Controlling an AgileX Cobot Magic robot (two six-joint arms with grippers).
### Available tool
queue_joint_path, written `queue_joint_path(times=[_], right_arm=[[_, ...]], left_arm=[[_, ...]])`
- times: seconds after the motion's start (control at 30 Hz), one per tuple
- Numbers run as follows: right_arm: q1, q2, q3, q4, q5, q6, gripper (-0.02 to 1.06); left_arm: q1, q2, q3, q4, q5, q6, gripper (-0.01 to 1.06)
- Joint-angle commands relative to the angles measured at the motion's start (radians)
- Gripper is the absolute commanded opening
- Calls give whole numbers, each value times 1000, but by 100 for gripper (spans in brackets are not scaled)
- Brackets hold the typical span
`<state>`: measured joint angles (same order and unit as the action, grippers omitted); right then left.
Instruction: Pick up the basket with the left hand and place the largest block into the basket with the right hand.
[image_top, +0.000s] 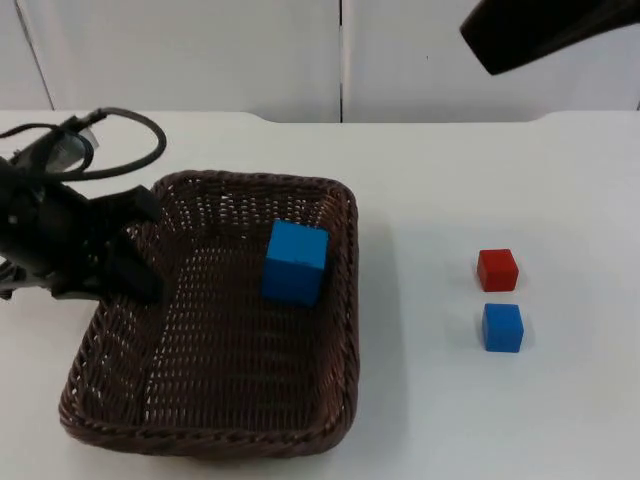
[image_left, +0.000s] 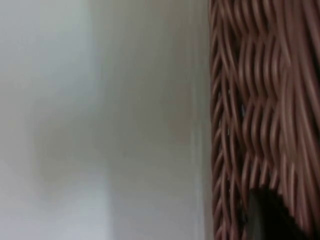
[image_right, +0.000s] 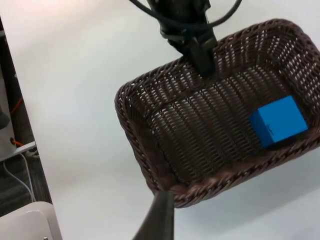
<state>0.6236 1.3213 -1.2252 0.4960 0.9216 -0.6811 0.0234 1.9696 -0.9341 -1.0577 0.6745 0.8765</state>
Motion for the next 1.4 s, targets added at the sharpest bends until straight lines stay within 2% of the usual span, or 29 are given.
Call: queue_joint_path(times=[0.0, 0.47, 0.5, 0.53, 0.57, 0.67, 0.7, 0.83, 1.0, 1.27, 1.37], right_arm=[[-4, -12, -1, 3, 1, 1, 78], [-4, -12, -1, -28, 1, 18, 78], [-4, -12, -1, -28, 1, 18, 78], [-4, -12, -1, -28, 1, 18, 78], [-4, -12, -1, -28, 1, 18, 78], [-4, -12, -1, -28, 1, 18, 78], [-4, -12, -1, -28, 1, 18, 78], [-4, -12, -1, -28, 1, 18, 78], [-4, -12, -1, -48, -5, 26, 78], [-4, -24, -1, -131, -47, 104, 78], [-4, -44, -1, -133, -58, 115, 78]], left_arm=[[0, 1, -11, -55, 24, 32, 0], [0, 4, -11, -56, 57, 46, 2], [0, 4, -11, -56, 57, 46, 5], [0, 4, -11, -59, 57, 46, 14], [0, 4, -11, -59, 57, 46, 14], [0, 4, -11, -61, 57, 46, 40], [0, 4, -11, -61, 57, 46, 40], [0, 4, -11, -76, 85, 46, 80], [0, -27, -11, -64, 100, 65, 90], [0, -209, -11, -37, 79, 94, 90], [0, -261, -11, -18, 79, 87, 90]])
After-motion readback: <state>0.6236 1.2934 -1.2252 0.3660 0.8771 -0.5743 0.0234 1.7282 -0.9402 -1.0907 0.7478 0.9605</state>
